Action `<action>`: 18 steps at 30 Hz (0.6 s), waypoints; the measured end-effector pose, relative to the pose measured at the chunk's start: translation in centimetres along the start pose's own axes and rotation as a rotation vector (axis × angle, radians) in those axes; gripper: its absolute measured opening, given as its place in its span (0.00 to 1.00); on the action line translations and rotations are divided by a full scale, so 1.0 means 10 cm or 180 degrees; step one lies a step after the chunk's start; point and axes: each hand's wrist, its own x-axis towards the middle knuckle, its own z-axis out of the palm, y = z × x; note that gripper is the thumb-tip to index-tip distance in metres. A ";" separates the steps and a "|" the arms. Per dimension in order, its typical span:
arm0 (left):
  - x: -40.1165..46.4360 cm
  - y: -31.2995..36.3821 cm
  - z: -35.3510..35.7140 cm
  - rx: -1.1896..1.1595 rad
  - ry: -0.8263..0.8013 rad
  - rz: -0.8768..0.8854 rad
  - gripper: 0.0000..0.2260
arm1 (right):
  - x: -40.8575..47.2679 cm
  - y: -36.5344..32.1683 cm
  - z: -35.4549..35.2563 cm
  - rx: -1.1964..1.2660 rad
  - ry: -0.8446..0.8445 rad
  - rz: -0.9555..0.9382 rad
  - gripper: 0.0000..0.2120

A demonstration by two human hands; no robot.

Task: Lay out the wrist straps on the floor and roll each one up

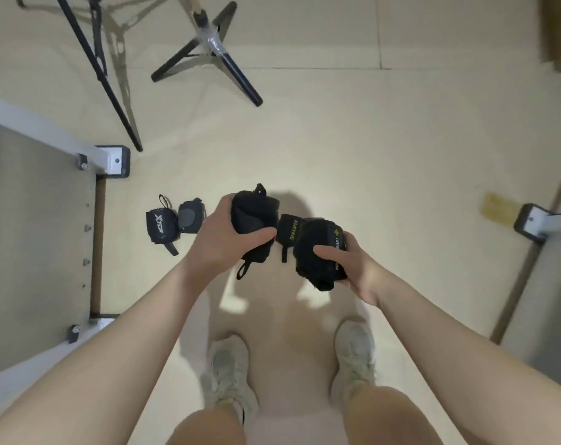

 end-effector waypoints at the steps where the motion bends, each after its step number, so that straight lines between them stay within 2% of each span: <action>1: -0.22 0.19 -0.02 0.0221 -0.0030 -0.0015 0.25 | -0.29 -0.09 0.03 -0.0058 0.0073 -0.0001 0.43; 3: -0.63 0.58 -0.09 0.0456 -0.0111 -0.0066 0.26 | -0.95 -0.26 0.10 -0.0029 0.0235 0.0006 0.41; 6: -1.30 1.17 -0.24 0.0316 -0.0382 -0.0117 0.23 | -1.99 -0.51 0.20 0.0047 0.0450 -0.0011 0.28; 7: -1.52 1.37 -0.32 0.0328 -0.0512 -0.0047 0.22 | -2.33 -0.58 0.25 0.0088 0.0526 -0.0045 0.27; 10: -2.16 1.93 -0.53 0.0493 -0.1106 0.0215 0.09 | -3.22 -0.65 0.40 -0.0162 0.0895 -0.0330 0.33; 12: -2.48 2.19 -0.51 0.0572 -0.1561 0.0328 0.06 | -3.71 -0.62 0.49 -0.0618 0.1070 -0.0537 0.38; 15: -2.95 2.50 -0.27 0.1099 -0.1645 0.0619 0.21 | -4.30 -0.41 0.50 -0.0663 0.1404 -0.0761 0.41; 18: -3.43 2.74 0.12 0.1369 -0.1966 0.1007 0.15 | -4.89 -0.05 0.35 -0.0273 0.1837 -0.0916 0.42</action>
